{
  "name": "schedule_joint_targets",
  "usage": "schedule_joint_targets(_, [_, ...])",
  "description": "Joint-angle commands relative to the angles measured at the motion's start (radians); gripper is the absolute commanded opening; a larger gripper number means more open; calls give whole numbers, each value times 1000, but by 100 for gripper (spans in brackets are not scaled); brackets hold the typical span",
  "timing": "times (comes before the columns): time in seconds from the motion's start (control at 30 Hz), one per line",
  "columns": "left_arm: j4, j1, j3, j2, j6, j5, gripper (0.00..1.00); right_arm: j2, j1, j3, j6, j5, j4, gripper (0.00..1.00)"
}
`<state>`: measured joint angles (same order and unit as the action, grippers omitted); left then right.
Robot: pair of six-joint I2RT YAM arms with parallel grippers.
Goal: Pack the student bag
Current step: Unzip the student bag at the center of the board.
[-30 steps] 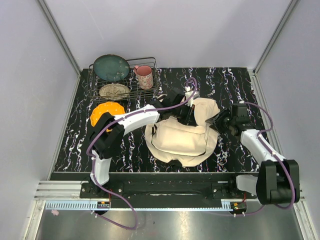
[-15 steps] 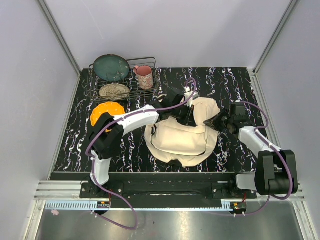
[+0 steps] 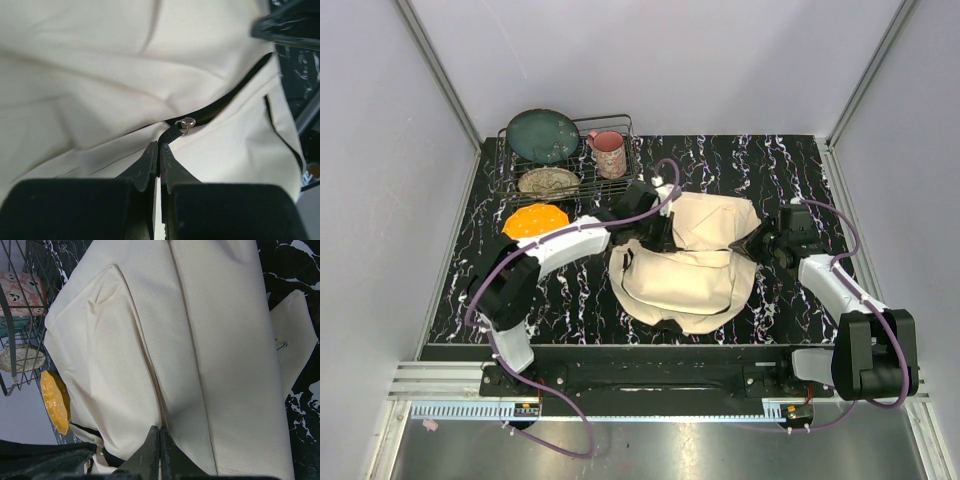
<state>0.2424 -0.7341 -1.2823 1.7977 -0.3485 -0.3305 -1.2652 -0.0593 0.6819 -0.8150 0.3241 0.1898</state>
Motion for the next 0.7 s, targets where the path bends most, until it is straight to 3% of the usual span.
schedule_joint_targets(0.0, [73,73,77,-93,43,149,0,10,10,39,45,-83,25,0])
schedule_joint_targets(0.5, [138,266,205,-195,143,260,0,-22,41,119,73,-97,60,0])
schedule_joint_targets(0.67, [127,292,192,-178,149,177,0,-19,44,130,65,-16,51,0])
